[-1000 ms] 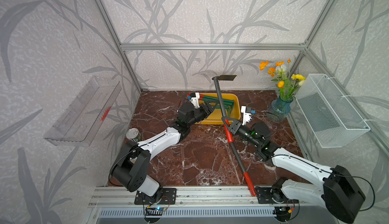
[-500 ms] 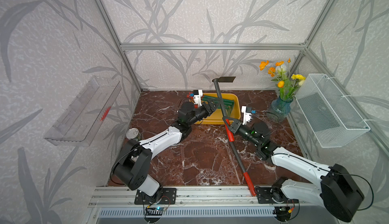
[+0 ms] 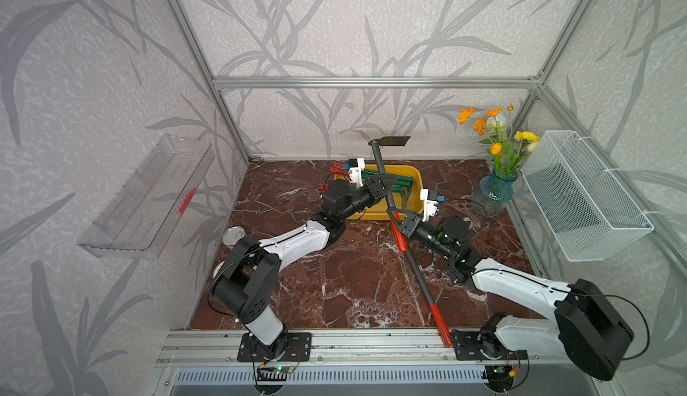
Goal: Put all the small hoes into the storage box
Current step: Place the hoe in the storage box.
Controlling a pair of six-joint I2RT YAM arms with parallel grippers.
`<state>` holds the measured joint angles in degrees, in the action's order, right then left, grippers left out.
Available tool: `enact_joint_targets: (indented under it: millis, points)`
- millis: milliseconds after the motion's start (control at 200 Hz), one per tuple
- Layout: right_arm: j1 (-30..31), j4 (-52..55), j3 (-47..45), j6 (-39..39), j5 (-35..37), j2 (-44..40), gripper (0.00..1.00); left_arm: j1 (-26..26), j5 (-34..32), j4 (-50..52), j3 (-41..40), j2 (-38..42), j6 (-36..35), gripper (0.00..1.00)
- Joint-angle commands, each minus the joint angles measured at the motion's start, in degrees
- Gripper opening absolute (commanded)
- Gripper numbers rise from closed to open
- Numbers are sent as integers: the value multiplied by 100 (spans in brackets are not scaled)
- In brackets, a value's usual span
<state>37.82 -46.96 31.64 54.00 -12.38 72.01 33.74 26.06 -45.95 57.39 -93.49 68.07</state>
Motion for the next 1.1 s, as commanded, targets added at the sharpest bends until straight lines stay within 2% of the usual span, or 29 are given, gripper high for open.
enact_joint_targets:
  millis: [0,190,275,360,455,525,585,680,745,805,910,990,1095]
  points:
    - [58,-820,204,-120,9,39,0,27,4,-336,105,85,-23,40]
    - [58,-897,176,-129,60,144,0,28,-18,-237,77,189,-78,20]
    - [67,-949,183,-126,52,220,0,27,-31,-112,72,248,-174,0]
    - [85,-934,185,-160,74,278,0,27,-71,126,84,369,-359,0]
    - [110,-809,198,-261,99,314,12,19,-116,619,156,575,-733,0]
    - [115,-614,196,-373,162,290,27,10,-214,1139,247,781,-1139,0]
    - [120,-365,185,-477,280,205,39,2,-326,1778,403,981,-1683,0]
    - [120,200,203,-729,482,-9,49,-46,-429,3388,978,1211,-2822,0]
    - [121,389,211,-857,605,-113,54,-84,-392,4091,1337,1237,-3428,0]
    - [120,646,194,-912,661,-170,55,-113,-292,4656,1665,1153,-3897,0]
    - [96,1014,168,-1080,747,-397,55,-116,-478,6155,2560,891,-5199,0]
    - [-20,1552,125,-1280,912,-867,54,-106,-1022,7461,3433,547,-6509,0]
    - [-304,2224,46,-1501,1068,-1621,54,-71,-1954,8703,4359,21,-8215,0]
